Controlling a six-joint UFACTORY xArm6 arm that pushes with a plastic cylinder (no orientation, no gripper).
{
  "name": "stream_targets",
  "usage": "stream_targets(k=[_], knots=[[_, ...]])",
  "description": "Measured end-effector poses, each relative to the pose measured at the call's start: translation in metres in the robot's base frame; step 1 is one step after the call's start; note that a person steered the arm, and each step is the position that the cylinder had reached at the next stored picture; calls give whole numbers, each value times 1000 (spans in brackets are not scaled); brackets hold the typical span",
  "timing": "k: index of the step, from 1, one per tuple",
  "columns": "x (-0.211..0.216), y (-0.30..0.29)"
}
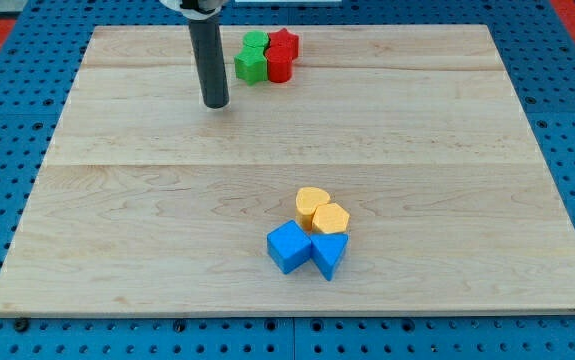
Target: Point your arm at blue triangle
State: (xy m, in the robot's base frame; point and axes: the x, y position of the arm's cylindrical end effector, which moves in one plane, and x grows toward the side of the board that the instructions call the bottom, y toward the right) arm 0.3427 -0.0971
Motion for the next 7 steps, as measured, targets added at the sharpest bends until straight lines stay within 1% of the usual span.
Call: stream_targets(k=[2,4,5,6,7], knots=[[0,-12],[0,-38],[21,-55],[82,-78],[156,-86]])
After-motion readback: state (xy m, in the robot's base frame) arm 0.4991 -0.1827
